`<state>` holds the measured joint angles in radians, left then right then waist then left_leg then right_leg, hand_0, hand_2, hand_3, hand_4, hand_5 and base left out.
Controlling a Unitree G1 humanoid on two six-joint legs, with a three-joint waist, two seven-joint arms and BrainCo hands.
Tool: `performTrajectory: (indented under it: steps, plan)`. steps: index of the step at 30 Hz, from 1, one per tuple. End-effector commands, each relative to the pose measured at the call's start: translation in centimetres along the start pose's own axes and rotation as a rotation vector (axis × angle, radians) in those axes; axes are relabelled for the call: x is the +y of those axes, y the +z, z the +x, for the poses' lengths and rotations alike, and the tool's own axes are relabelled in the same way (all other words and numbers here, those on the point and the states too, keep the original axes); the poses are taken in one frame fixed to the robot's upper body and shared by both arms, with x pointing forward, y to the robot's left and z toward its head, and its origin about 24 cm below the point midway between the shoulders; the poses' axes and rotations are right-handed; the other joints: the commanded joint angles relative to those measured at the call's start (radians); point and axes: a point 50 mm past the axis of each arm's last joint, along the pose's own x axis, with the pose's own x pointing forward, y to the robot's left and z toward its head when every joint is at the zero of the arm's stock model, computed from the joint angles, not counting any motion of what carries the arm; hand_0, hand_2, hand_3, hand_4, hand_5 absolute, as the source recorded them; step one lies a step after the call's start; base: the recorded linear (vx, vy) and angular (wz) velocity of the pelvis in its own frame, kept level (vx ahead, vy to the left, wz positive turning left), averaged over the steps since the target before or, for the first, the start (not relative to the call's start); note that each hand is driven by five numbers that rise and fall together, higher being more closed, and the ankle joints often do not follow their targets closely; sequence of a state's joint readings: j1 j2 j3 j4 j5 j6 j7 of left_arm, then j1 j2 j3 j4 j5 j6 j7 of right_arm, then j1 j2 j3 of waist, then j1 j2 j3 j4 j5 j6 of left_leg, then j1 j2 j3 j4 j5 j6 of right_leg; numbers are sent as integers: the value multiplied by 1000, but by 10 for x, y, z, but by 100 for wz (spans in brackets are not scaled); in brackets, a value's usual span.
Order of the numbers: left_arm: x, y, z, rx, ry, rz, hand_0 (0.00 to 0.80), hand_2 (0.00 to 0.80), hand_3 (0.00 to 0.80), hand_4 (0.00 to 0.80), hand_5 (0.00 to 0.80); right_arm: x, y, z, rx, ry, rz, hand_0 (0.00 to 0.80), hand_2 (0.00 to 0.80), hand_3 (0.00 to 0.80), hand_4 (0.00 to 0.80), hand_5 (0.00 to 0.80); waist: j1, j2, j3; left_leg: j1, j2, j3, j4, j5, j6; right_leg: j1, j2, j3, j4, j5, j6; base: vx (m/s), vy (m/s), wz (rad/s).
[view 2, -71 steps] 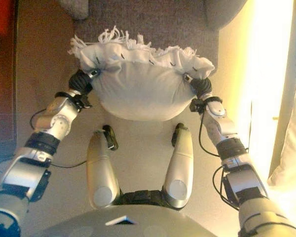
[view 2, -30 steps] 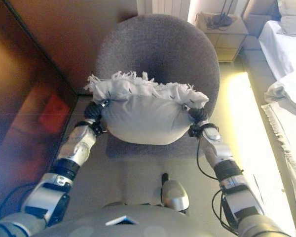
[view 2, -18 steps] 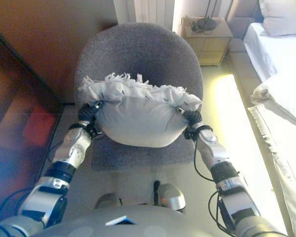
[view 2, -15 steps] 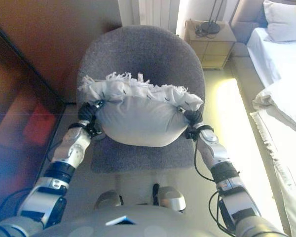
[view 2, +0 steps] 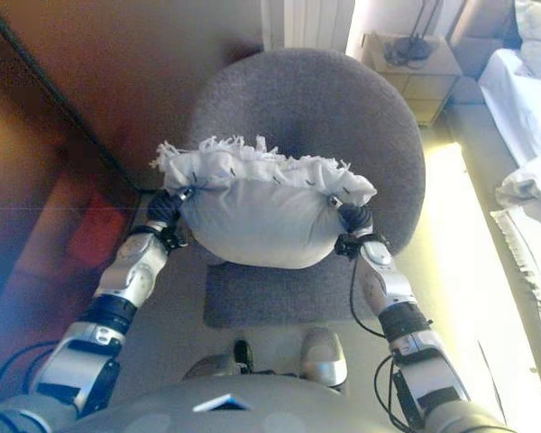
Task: Pick up the cushion and take it to the sofa
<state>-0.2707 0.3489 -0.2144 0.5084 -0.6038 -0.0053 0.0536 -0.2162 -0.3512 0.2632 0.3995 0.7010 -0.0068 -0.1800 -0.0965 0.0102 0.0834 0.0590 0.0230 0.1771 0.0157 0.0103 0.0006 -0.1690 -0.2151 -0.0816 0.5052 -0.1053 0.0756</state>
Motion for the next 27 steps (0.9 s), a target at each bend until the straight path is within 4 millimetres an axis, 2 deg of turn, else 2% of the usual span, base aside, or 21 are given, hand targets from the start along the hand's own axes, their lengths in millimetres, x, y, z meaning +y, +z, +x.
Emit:
performTrajectory:
  steps: [1,2,4,5,7,8,11,14,17,22,27]
  plan:
    - [-26,55,14,-208,-107,-8,800,800,800,800,800,22,30,14,-130,2,129,800,800,800,800,800,3,-39,-48,-4,28,-40,94,-65,-36,32,-13,65,-251,253,56,211,-281,21]
    - [-29,56,15,-202,-112,4,800,800,800,800,800,17,34,17,-130,-28,146,800,800,800,800,800,-4,-53,-44,7,34,-48,98,-88,-47,15,-32,83,-320,289,72,171,-241,28]
    - [-31,55,15,-191,-121,21,800,800,800,800,800,9,43,24,-132,-68,163,800,800,800,800,800,-6,-63,-36,19,60,-54,106,-110,-58,3,-33,104,-365,295,94,156,-226,37]
    - [-30,52,14,-184,-123,30,800,800,800,800,800,3,50,28,-133,-85,167,800,800,800,800,800,4,-70,-35,18,80,-47,115,-117,-64,18,-38,82,-393,280,104,134,-193,49]
    - [-28,46,12,-159,-112,23,800,800,800,800,800,-2,56,31,-122,-102,164,800,800,800,800,800,12,-74,-35,14,102,-46,131,-117,-75,43,-31,78,-413,269,108,136,-151,60]
    - [-25,39,9,-135,-102,23,800,800,800,800,800,-7,57,31,-108,-110,147,800,800,800,800,800,23,-76,-43,12,121,-44,129,-100,-86,69,-25,70,-433,261,106,153,-116,63]
    - [-18,31,5,-115,-62,44,800,800,800,800,800,-10,55,31,-80,-59,73,800,800,800,800,800,42,-76,-60,15,144,-27,99,-66,-97,119,-12,32,-477,248,99,112,-53,20]
    - [-19,29,5,-110,-27,36,800,800,800,800,800,-15,56,30,-82,-44,-12,800,800,800,800,800,51,-72,-68,2,163,18,75,-31,-104,142,-5,-17,-489,234,90,32,-10,-5]
    - [-23,27,6,-97,-18,11,800,800,800,800,800,-20,58,29,-82,-56,-22,800,800,800,800,800,61,-74,-64,-13,168,15,69,-18,-109,148,-4,-43,-481,217,85,-15,-15,19]
    - [-38,27,8,-80,-66,53,800,800,800,800,800,-19,66,36,-74,-101,75,800,800,800,800,800,91,-75,-36,-41,175,-9,79,-14,-114,142,-14,-64,-450,194,88,-17,-28,19]
    - [-44,33,9,-75,-86,46,800,800,800,800,800,-20,88,44,-124,-147,82,800,800,800,800,800,127,-72,0,-85,182,-45,111,-11,-121,140,-27,-81,-430,182,90,-23,-40,27]
